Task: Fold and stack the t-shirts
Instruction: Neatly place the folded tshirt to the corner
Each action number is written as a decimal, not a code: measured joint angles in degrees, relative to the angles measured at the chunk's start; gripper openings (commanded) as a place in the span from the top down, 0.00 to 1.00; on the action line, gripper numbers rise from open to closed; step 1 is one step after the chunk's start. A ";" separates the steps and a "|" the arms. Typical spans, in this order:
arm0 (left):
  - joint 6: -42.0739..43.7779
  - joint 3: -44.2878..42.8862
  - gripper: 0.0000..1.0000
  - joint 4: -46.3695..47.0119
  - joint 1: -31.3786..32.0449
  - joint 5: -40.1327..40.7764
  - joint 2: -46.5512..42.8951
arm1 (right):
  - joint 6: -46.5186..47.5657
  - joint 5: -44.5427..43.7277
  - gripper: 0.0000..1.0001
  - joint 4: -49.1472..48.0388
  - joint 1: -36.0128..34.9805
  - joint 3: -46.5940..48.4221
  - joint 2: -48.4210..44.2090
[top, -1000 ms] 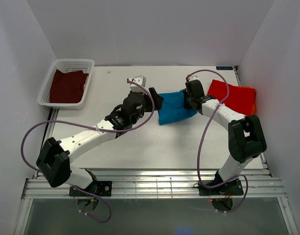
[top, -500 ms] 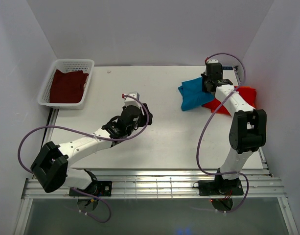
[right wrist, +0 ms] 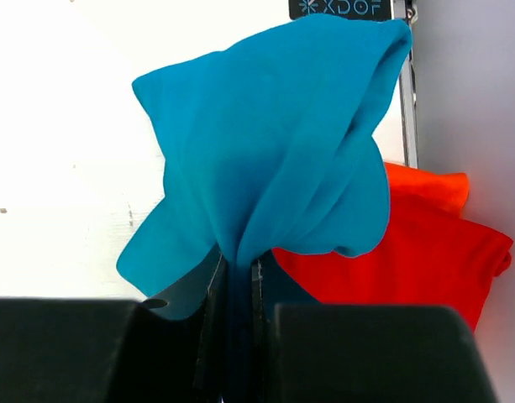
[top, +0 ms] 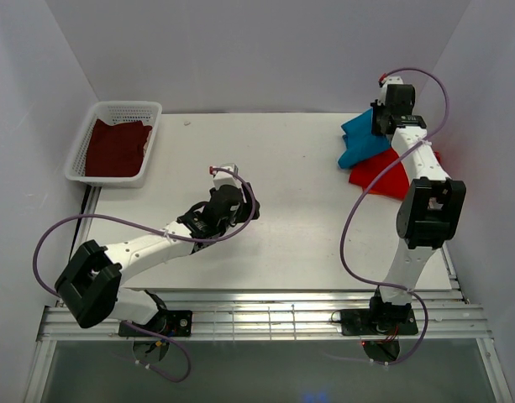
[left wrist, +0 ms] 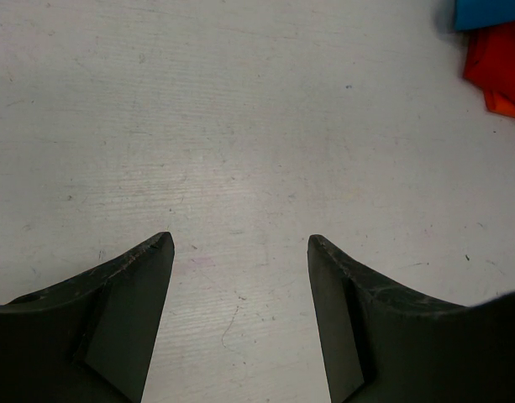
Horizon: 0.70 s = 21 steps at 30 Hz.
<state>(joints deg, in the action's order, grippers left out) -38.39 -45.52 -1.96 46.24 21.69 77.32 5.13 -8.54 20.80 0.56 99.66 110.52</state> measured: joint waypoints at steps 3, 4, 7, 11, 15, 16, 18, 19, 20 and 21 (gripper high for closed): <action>-0.20 0.07 0.25 -0.26 0.00 -0.04 0.50 | 0.46 0.87 0.92 0.68 1.36 -0.35 0.04; -0.24 0.09 0.25 -0.33 0.00 -0.04 0.59 | 0.59 1.14 0.92 0.68 2.03 -0.68 0.04; -0.31 0.24 0.25 -0.55 0.00 -0.04 0.63 | 0.94 1.73 0.92 0.55 4.63 -2.29 0.04; -0.66 1.18 0.25 -0.61 0.00 -0.07 0.72 | 1.14 2.56 0.92 1.14 8.44 -4.39 0.00; -1.03 1.25 0.25 -0.61 0.00 -0.57 1.31 | 1.18 2.75 0.92 1.40 10.73 -6.51 -0.90; -1.14 1.25 0.25 -0.57 0.00 -0.74 1.40 | 1.22 2.75 0.92 1.60 11.02 -6.91 -1.16; -1.31 1.25 0.25 -0.59 0.00 -1.09 1.55 | 1.29 2.64 0.92 1.77 11.21 -7.26 -1.53; -1.36 1.25 0.25 -0.61 0.00 -1.20 1.62 | 1.31 2.49 0.92 1.79 11.23 -7.39 -1.73; -1.42 1.29 0.25 -0.59 0.00 -1.25 1.62 | 1.31 2.25 0.92 1.77 11.32 -7.61 -1.97; -1.51 1.31 0.25 -0.57 0.00 -1.27 1.62 | 1.33 1.95 0.92 1.77 11.30 -7.91 -2.21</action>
<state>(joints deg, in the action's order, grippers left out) -39.90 -44.21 -2.52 46.24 20.43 78.94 6.46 -6.59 22.57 11.86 91.74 108.31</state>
